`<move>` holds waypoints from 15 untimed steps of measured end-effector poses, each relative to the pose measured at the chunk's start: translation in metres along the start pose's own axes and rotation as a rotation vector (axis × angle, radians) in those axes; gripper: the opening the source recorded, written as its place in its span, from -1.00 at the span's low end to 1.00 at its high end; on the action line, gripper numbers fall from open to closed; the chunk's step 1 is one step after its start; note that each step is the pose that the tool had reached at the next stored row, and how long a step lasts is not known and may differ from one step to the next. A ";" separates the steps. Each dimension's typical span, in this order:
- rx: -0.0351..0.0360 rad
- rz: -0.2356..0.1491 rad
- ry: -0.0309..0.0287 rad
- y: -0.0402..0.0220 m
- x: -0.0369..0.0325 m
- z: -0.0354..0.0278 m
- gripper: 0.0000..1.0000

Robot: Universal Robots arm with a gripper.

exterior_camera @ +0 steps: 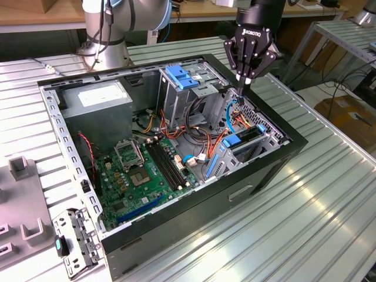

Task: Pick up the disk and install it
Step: 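Insert the second disk wire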

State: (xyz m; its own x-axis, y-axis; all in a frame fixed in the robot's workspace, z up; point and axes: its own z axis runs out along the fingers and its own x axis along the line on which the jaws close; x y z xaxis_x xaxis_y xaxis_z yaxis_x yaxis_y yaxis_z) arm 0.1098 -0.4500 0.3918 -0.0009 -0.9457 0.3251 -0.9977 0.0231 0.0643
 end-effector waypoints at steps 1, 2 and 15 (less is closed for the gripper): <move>-0.0001 0.001 0.0050 -0.0002 -0.0028 0.0003 -0.79; -0.0001 0.001 0.0074 -0.0004 -0.0044 0.0006 -0.79; 0.0000 0.001 0.0090 -0.0007 -0.0066 0.0021 -0.79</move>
State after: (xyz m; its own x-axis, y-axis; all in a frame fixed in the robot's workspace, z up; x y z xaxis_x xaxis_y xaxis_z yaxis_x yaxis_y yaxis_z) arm 0.1103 -0.4444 0.3877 -0.0011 -0.9427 0.3336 -0.9977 0.0238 0.0640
